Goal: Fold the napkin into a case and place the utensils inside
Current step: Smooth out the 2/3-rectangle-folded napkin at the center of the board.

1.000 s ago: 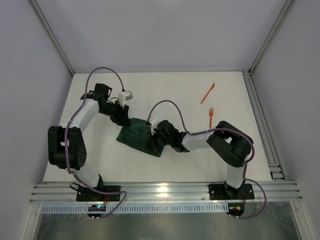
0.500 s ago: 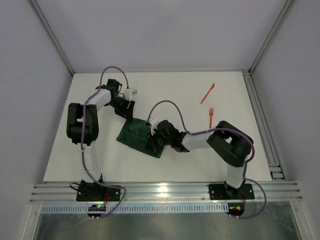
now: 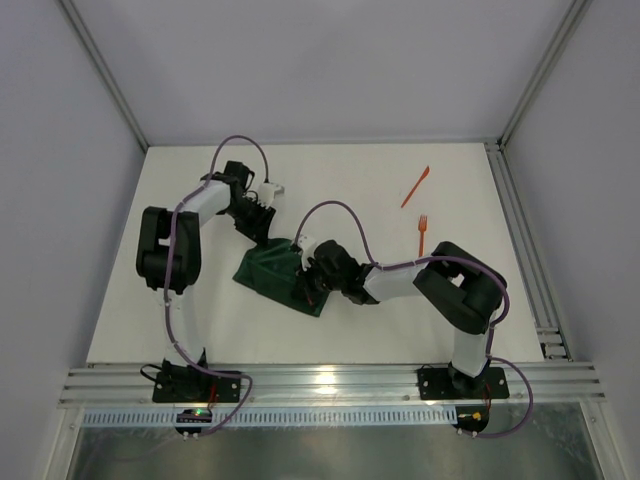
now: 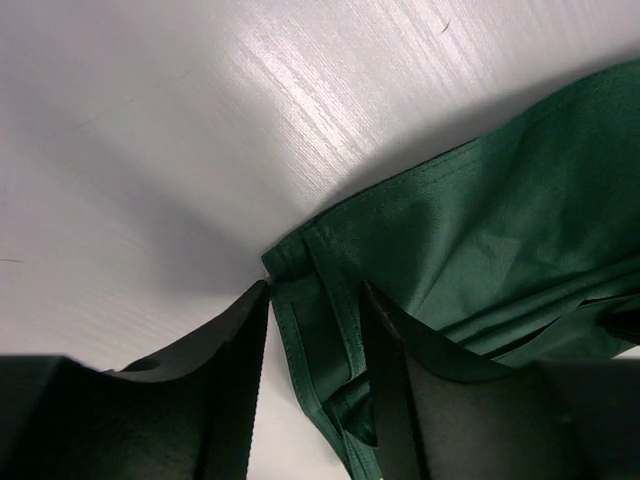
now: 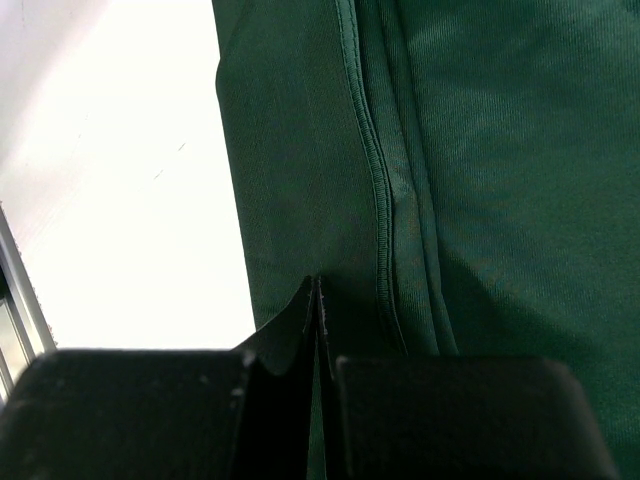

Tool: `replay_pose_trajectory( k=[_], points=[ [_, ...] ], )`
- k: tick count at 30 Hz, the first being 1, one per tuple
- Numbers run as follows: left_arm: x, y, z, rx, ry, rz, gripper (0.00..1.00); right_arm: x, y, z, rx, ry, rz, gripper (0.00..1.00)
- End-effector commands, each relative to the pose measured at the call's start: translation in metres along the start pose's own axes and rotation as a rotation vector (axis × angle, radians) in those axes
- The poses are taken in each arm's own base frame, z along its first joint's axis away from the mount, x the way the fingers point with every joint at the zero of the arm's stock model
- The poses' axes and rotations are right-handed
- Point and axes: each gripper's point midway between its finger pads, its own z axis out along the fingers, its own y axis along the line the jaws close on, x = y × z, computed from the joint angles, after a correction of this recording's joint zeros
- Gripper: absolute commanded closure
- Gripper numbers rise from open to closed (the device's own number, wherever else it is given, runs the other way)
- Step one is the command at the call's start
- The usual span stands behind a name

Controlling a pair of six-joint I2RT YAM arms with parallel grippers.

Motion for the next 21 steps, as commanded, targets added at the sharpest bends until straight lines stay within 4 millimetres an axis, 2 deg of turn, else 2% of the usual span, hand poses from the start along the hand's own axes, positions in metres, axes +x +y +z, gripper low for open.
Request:
replay_pose_trajectory(
  k=[1,3,5,9,14,15,17,18,19,20,21],
  points=[
    [0.026,-0.016,0.009,0.079,0.075,-0.017,0.64,0.02,-0.007,-0.002,0.024,0.061,0.007,0.96],
    [0.022,-0.021,0.007,0.106,0.054,-0.009,0.76,0.019,-0.007,-0.003,0.022,0.058,0.013,0.96],
    [0.017,-0.024,0.002,0.109,0.029,0.003,0.8,0.019,-0.008,-0.004,0.021,0.056,0.018,0.96],
    [0.008,-0.028,-0.007,0.11,-0.016,0.022,0.95,0.021,-0.009,-0.006,0.02,0.061,0.019,0.96],
    [0.006,-0.032,-0.026,0.094,-0.083,-0.006,1.0,0.022,-0.01,-0.011,0.003,0.079,0.006,0.96],
    [0.003,-0.03,-0.036,0.077,-0.11,-0.014,1.0,0.025,-0.011,-0.013,0.001,0.099,-0.008,0.96],
    [0.008,-0.024,-0.044,0.06,-0.128,-0.055,0.96,0.021,-0.011,-0.014,-0.01,0.107,-0.025,0.96],
    [0.008,-0.023,-0.052,0.049,-0.141,-0.062,0.89,0.025,-0.01,-0.015,-0.029,0.132,-0.041,0.96],
    [0.012,-0.023,-0.055,0.046,-0.138,-0.075,0.83,0.021,-0.009,-0.014,-0.038,0.132,-0.053,0.96],
    [0.018,-0.02,-0.058,0.036,-0.134,-0.096,0.69,0.022,-0.009,-0.015,-0.044,0.143,-0.058,0.96],
    [0.019,-0.019,-0.065,0.019,-0.147,-0.095,0.63,0.022,-0.008,-0.015,-0.059,0.154,-0.072,0.96]
  ],
)
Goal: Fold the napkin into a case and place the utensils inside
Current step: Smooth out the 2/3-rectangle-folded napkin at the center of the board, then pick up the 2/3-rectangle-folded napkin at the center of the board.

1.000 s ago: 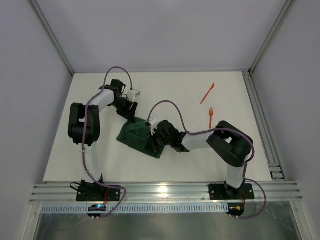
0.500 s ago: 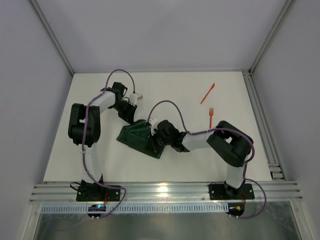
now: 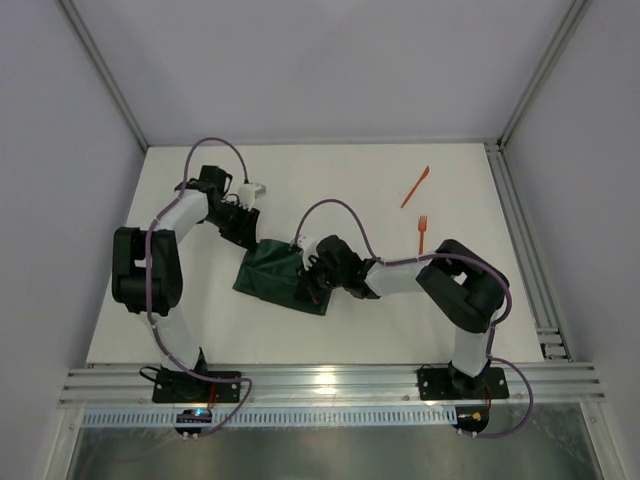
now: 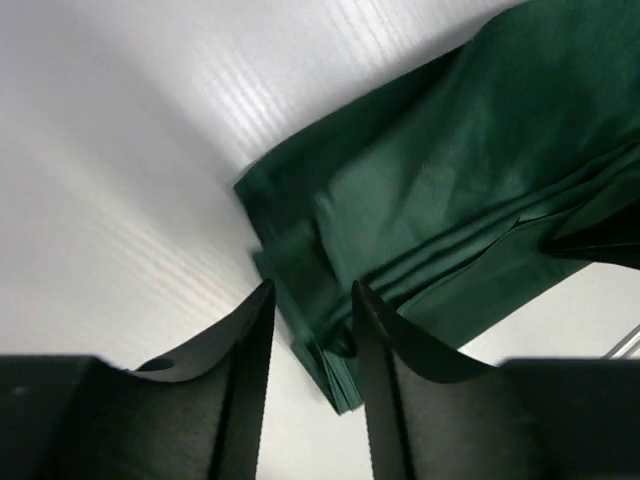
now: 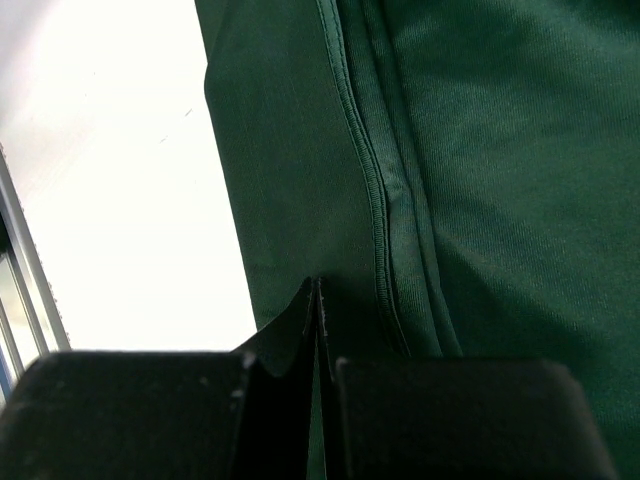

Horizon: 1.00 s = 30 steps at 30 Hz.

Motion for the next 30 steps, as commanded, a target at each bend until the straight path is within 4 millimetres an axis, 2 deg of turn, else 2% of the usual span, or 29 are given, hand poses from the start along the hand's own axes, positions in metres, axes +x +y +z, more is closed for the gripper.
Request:
replay_pose_trajectory(
  k=[1,2,4,7,9,10,13,15,17,20,25,28,29,30],
  points=[
    [-0.003,0.001,-0.029,-0.047,-0.071,-0.027,0.59,0.016,-0.003,-0.007,-0.015,0.107,-0.044,0.96],
    [0.003,0.008,-0.031,-0.084,-0.069,-0.03,0.56,0.016,-0.005,-0.008,-0.018,0.11,-0.042,0.96],
    [-0.001,0.006,-0.043,-0.121,-0.103,-0.002,0.56,0.012,-0.004,-0.008,-0.039,0.109,-0.036,0.96],
    [-0.006,-0.008,-0.054,-0.1,-0.153,0.032,0.59,0.005,-0.003,-0.008,-0.056,0.093,-0.017,0.96],
    [0.003,-0.02,-0.051,-0.074,-0.135,0.04,0.64,-0.001,-0.001,-0.007,-0.068,0.075,-0.002,0.96],
    [0.006,-0.034,-0.047,-0.057,-0.114,0.074,0.66,-0.003,0.002,-0.007,-0.083,0.069,0.02,0.96],
    [0.035,-0.065,-0.027,0.037,0.008,0.11,0.7,-0.013,0.005,-0.006,-0.095,0.039,0.059,0.96],
    [0.057,-0.077,-0.018,0.081,0.082,0.107,0.7,-0.02,0.006,-0.005,-0.098,0.024,0.076,0.96],
    [0.069,-0.076,-0.007,0.087,0.129,0.101,0.68,-0.026,0.01,-0.006,-0.105,0.014,0.097,0.96],
    [0.074,-0.063,0.009,0.049,0.173,0.1,0.67,-0.035,0.01,-0.007,-0.103,-0.006,0.118,0.95],
    [0.071,-0.04,0.028,-0.025,0.191,0.095,0.67,-0.049,0.012,-0.014,-0.096,-0.039,0.125,0.93],
    [0.076,-0.035,0.032,-0.042,0.206,0.099,0.69,-0.06,0.006,-0.03,-0.042,-0.091,0.142,0.85],
    [0.081,-0.034,0.033,-0.046,0.217,0.102,0.69,-0.071,0.001,-0.048,-0.01,-0.14,0.151,0.8],
    [0.083,-0.033,0.033,-0.048,0.22,0.106,0.69,-0.078,-0.011,-0.058,0.05,-0.182,0.192,0.7]
  ],
)
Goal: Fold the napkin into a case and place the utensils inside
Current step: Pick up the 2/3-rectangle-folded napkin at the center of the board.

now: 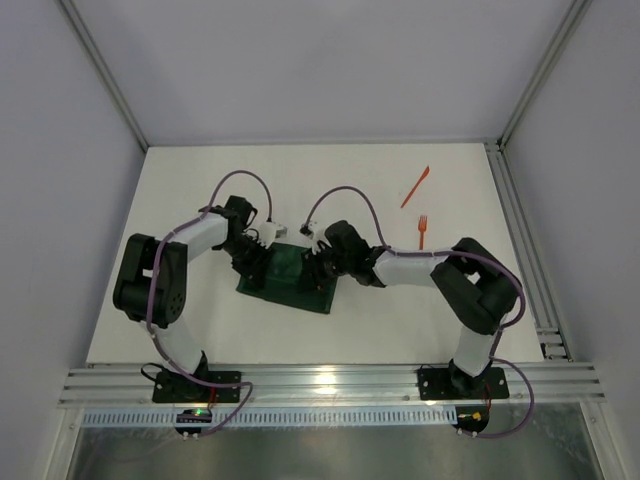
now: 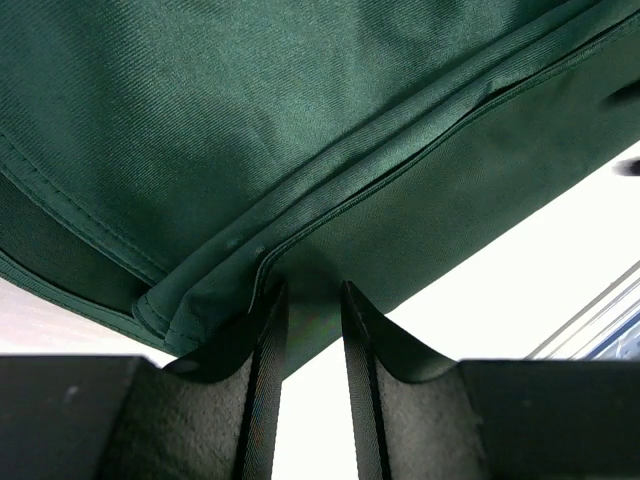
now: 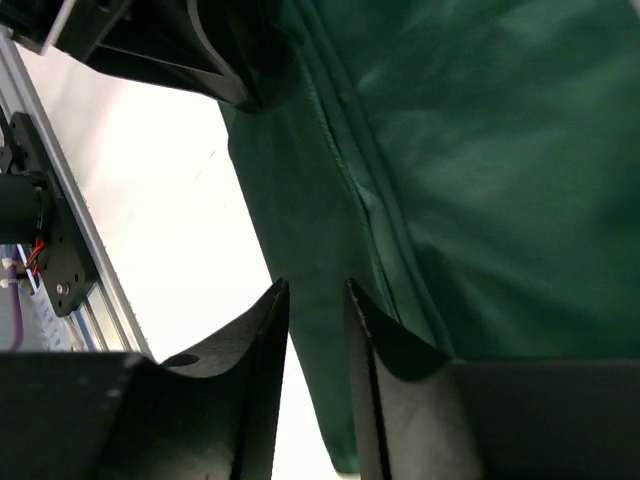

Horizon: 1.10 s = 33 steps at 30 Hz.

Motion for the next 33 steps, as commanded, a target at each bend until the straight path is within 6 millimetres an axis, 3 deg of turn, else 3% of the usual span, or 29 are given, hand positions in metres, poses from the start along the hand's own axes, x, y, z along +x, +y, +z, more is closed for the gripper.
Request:
replay_pose_trajectory(
  k=[1,2,3,5,7,12,18,19,27,33],
  points=[
    [0.004,0.02,0.01,-0.084,0.011,0.033,0.7,-0.057,-0.005,-0.054,0.101,-0.226,0.057,0.66],
    [0.005,0.02,0.011,-0.083,0.012,0.034,0.7,-0.062,-0.02,-0.077,0.153,-0.282,0.112,0.62],
    [0.006,0.02,0.012,-0.083,0.012,0.034,0.7,-0.063,-0.031,-0.088,0.187,-0.308,0.159,0.61],
    [0.004,0.021,0.012,-0.086,0.006,0.037,0.7,-0.055,-0.053,-0.106,0.266,-0.34,0.284,0.54],
    [0.002,0.02,0.012,-0.079,-0.004,0.037,0.7,-0.039,-0.075,-0.117,0.319,-0.33,0.365,0.53],
    [0.001,0.02,0.014,-0.074,-0.008,0.028,0.7,-0.015,-0.088,-0.088,0.26,-0.23,0.451,0.53],
    [0.002,0.019,0.013,-0.079,-0.014,0.036,0.71,-0.016,-0.11,-0.07,0.207,-0.258,0.561,0.5],
    [0.002,0.019,0.013,-0.079,-0.014,0.037,0.71,-0.009,-0.115,-0.065,0.217,-0.234,0.578,0.5],
    [0.001,0.021,0.016,-0.08,-0.016,0.038,0.72,-0.002,-0.118,-0.047,0.165,-0.202,0.62,0.5],
    [-0.005,0.028,0.019,-0.095,-0.013,0.037,0.72,-0.014,-0.097,-0.024,0.027,-0.176,0.601,0.5]
  ],
)
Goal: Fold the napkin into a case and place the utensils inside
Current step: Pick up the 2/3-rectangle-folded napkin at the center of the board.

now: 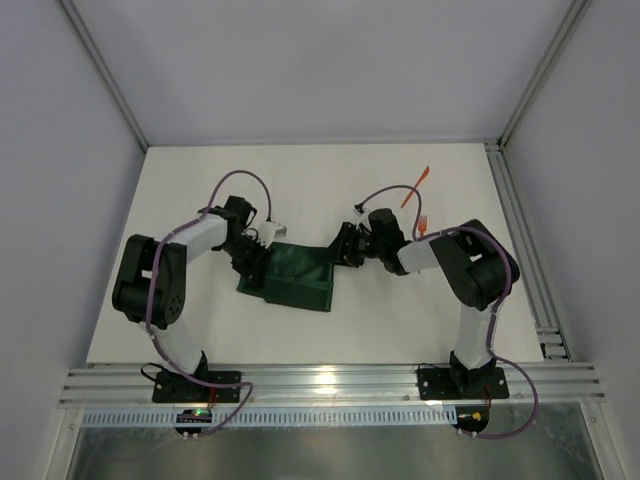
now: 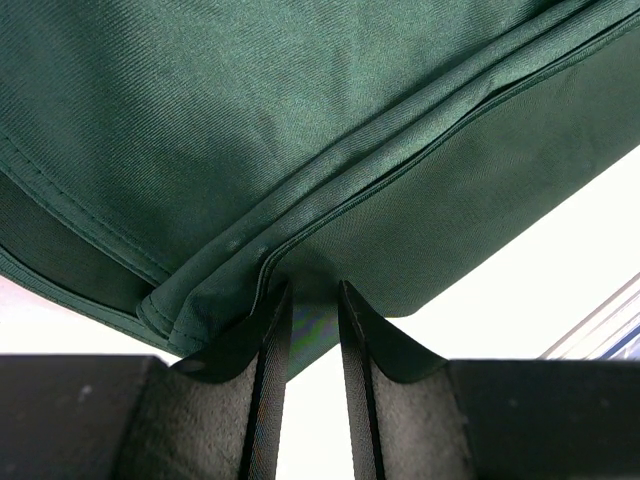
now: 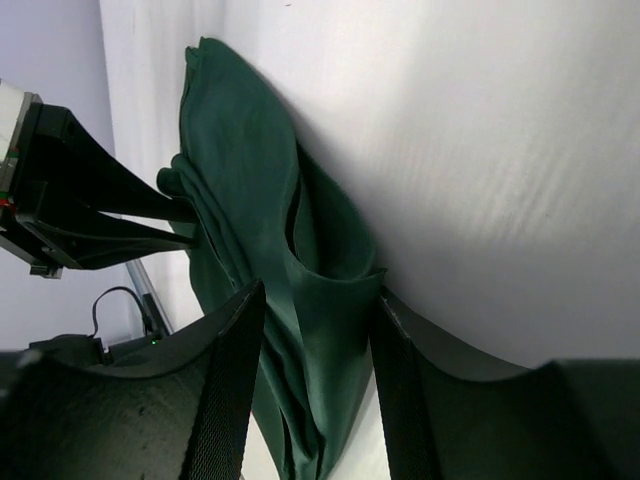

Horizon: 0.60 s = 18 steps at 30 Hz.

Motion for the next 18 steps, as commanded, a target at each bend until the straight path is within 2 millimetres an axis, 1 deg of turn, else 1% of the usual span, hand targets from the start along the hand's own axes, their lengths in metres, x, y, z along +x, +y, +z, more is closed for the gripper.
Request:
replay_pose_trajectory(
  k=[1,2,3,4,6,7,8,9,10,11,13,14,15,16,17,18],
  points=[
    [-0.003,0.027,0.019,-0.084,0.007,0.032,0.72,0.017,0.006,0.016,-0.034,0.072,-0.007,0.5],
    [-0.002,0.028,0.02,-0.085,0.009,0.031,0.72,0.014,0.012,0.018,-0.047,0.069,-0.026,0.5],
    [-0.002,0.029,0.021,-0.084,0.01,0.036,0.73,0.015,0.013,0.021,-0.048,0.075,-0.035,0.5],
    [-0.002,0.03,0.021,-0.09,0.01,0.035,0.73,0.013,0.017,0.022,-0.059,0.071,-0.051,0.5],
    [-0.002,0.031,0.021,-0.095,0.009,0.036,0.73,0.009,0.019,0.023,-0.063,0.056,-0.067,0.54],
    [-0.002,0.03,0.021,-0.095,0.01,0.037,0.73,0.006,0.021,0.023,-0.066,0.047,-0.079,0.58],
    [-0.002,0.03,0.021,-0.093,0.01,0.037,0.73,0.003,0.021,0.022,-0.064,0.033,-0.107,0.67],
    [-0.001,0.031,0.021,-0.095,0.012,0.035,0.73,0.002,0.023,0.021,-0.062,0.024,-0.134,0.72],
    [-0.002,0.031,0.021,-0.094,0.01,0.035,0.73,0.002,0.034,0.018,-0.072,0.012,-0.179,0.77],
    [-0.002,0.031,0.021,-0.096,0.01,0.036,0.73,-0.001,0.036,0.017,-0.061,-0.007,-0.255,0.82],
    [-0.002,0.031,0.021,-0.094,0.012,0.035,0.73,0.004,0.045,0.014,-0.048,-0.002,-0.347,0.84],
    [-0.003,0.031,0.021,-0.092,0.009,0.034,0.73,0.008,0.063,0.011,-0.067,-0.007,-0.416,0.85],
    [-0.004,0.031,0.021,-0.09,0.006,0.035,0.73,0.01,0.06,0.01,-0.035,-0.01,-0.494,0.87],
    [-0.003,0.03,0.021,-0.086,0.014,0.03,0.73,0.017,0.062,0.009,-0.029,-0.004,-0.54,0.87],
    [-0.004,0.03,0.021,-0.084,0.011,0.029,0.73,0.027,0.074,0.006,-0.039,-0.004,-0.594,0.88],
    [-0.005,0.03,0.021,-0.079,0.01,0.028,0.74,0.027,0.071,0.005,-0.003,-0.021,-0.659,0.88]
  ],
)
